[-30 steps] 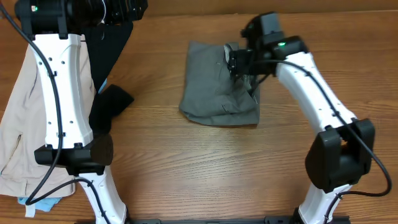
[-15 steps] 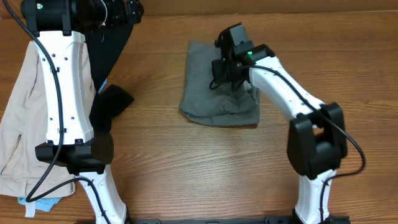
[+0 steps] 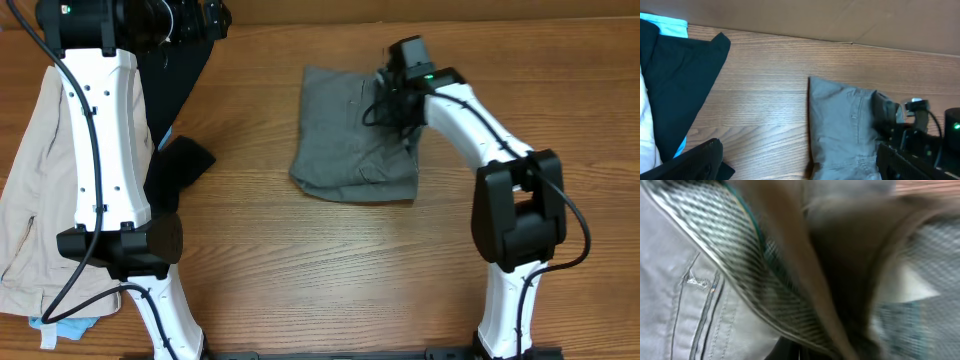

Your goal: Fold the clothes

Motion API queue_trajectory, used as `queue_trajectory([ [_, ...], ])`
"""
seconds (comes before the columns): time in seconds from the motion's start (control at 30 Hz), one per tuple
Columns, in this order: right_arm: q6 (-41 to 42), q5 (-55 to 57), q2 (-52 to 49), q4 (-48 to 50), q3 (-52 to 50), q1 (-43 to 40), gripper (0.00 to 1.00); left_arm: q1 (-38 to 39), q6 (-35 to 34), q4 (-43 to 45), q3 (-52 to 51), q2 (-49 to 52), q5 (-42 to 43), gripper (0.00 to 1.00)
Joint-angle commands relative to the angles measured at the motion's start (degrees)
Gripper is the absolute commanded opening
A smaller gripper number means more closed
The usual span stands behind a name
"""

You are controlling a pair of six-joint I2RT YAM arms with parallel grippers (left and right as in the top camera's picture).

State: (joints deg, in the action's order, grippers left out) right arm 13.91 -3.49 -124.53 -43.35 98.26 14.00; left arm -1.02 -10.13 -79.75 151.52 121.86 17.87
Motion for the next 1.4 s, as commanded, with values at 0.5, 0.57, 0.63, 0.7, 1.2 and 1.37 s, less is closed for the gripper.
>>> queue_trajectory([
  [0.5,6.1,-13.5,1.7,-8.2,3.3,-8.0,0.08,-0.1,2.9,-0.1,-0.3,0.7,-0.5,1.0],
  [0.57,6.1,-13.5,1.7,-9.6,3.3,-8.6,0.09,-0.1,2.9,-0.2,-0.3,0.7,-0.5,1.0],
  [0.63,5.8,-13.0,1.7,-10.8,3.3,-9.0,0.11,-0.1,2.9,-0.4,-0.3,0.7,-0.5,1.0],
  [0.7,5.6,-12.7,1.5,-11.4,3.2,-9.1,0.12,-0.1,2.9,-0.8,-0.3,0.7,-0.5,1.0],
  [1.2,2.3,-11.6,0.5,-12.0,-2.7,-9.1,0.93,-0.1,4.0,-3.0,-0.3,0.8,-0.5,1.0],
  [1.37,-0.7,-13.3,0.5,-13.7,-1.5,-9.2,1.0,-0.1,4.0,-2.9,-0.3,0.8,-0.5,1.0],
])
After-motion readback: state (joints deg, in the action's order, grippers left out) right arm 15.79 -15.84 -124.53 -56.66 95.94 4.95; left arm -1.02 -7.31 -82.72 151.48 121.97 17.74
